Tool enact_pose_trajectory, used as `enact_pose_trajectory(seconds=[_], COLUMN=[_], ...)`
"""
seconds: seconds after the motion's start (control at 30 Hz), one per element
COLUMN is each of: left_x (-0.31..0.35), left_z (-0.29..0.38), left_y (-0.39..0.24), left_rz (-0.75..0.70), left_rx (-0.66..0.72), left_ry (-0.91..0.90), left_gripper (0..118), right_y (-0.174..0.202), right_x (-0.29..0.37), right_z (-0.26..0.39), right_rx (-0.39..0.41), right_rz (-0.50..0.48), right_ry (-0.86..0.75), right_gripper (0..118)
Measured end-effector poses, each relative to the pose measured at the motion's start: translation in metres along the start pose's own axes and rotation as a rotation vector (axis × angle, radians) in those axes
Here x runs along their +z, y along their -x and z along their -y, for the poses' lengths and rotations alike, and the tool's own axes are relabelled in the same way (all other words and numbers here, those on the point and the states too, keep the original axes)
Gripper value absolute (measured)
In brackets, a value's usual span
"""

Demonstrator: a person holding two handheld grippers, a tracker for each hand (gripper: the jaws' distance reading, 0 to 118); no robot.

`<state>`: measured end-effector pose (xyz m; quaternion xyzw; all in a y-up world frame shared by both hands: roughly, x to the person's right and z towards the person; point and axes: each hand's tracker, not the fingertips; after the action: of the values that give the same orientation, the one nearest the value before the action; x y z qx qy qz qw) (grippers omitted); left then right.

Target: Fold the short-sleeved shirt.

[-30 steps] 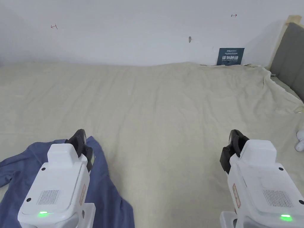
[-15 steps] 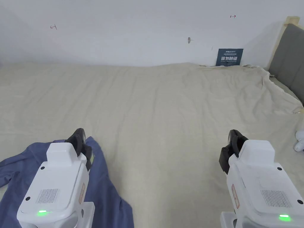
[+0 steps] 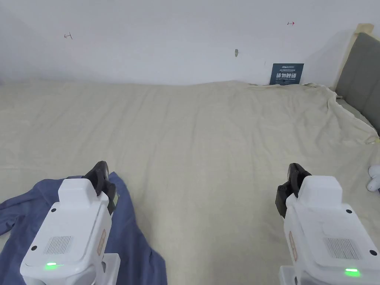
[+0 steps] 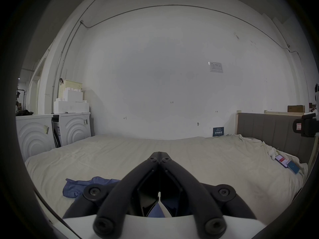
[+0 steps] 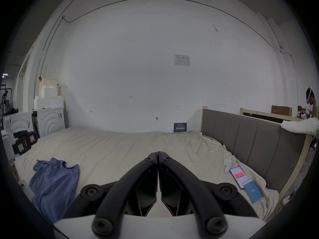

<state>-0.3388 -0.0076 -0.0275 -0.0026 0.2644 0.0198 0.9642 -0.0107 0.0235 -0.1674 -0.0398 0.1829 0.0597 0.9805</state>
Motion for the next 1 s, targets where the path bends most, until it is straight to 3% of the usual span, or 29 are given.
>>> enact_pose_trajectory(seconds=[0.03, 0.07, 0.1, 0.17, 0.23, 0.27, 0.3, 0.33, 0.37, 0.47, 0.57, 0.63, 0.7, 0.77, 1.0], left_x=[0.001, 0.001, 0.001, -0.003, -0.003, -0.004, -0.003, -0.003, -0.002, -0.001, 0.004, 0.008, 0.009, 0.007, 0.008], left_z=[-0.002, -0.004, -0.006, -0.004, 0.004, 0.011, 0.015, 0.015, 0.012, -0.01, -0.023, -0.024, -0.019, -0.01, -0.009], left_y=[0.003, 0.009, 0.018, 0.035, 0.049, 0.054, 0.055, 0.056, 0.055, 0.041, 0.013, -0.009, -0.021, -0.025, -0.021], left_rz=[0.019, 0.05, 0.086, 0.198, 0.267, 0.298, 0.297, 0.273, 0.254, 0.147, 0.042, 0.002, -0.022, -0.021, -0.019], left_rx=[0.069, 0.19, 0.327, 0.679, 1.031, 1.172, 1.267, 1.271, 1.199, 0.737, 0.224, -0.006, -0.193, -0.258, -0.15], left_ry=[-0.002, -0.001, 0.007, 0.022, -0.009, -0.028, -0.041, -0.042, -0.036, 0.006, -0.016, -0.046, -0.064, -0.058, -0.046], left_gripper=[0, 0, 0, 0, 0, 0, 0, 0, 0, 0, 0, 0, 0, 0, 0], right_y=[0.005, 0.013, 0.024, 0.038, 0.045, 0.047, 0.046, 0.044, 0.041, 0.025, 0.003, -0.006, -0.008, -0.008, 0.004], right_x=[0.001, 0.003, 0.005, 0.008, 0.009, 0.012, 0.012, 0.012, 0.012, 0.011, 0.008, 0.006, 0.005, 0.005, 0.012], right_z=[-0.001, -0.003, -0.002, 0.002, 0.007, 0.007, 0.006, 0.004, 0.001, -0.008, -0.013, -0.008, -0.004, -0.001, -0.008], right_rx=[0.076, 0.207, 0.387, 0.633, 0.801, 0.834, 0.81, 0.775, 0.681, 0.408, 0.036, -0.109, -0.134, -0.114, -0.1], right_rz=[0.029, 0.084, 0.139, 0.21, 0.25, 0.254, 0.246, 0.236, 0.204, 0.152, 0.022, -0.028, -0.038, -0.036, -0.043], right_ry=[-0.008, -0.031, -0.087, -0.162, -0.247, -0.273, -0.272, -0.261, -0.236, -0.142, -0.031, 0.01, 0.022, 0.023, 0.018], right_gripper=[0, 0, 0, 0, 0, 0, 0, 0, 0, 0, 0, 0, 0, 0, 0])
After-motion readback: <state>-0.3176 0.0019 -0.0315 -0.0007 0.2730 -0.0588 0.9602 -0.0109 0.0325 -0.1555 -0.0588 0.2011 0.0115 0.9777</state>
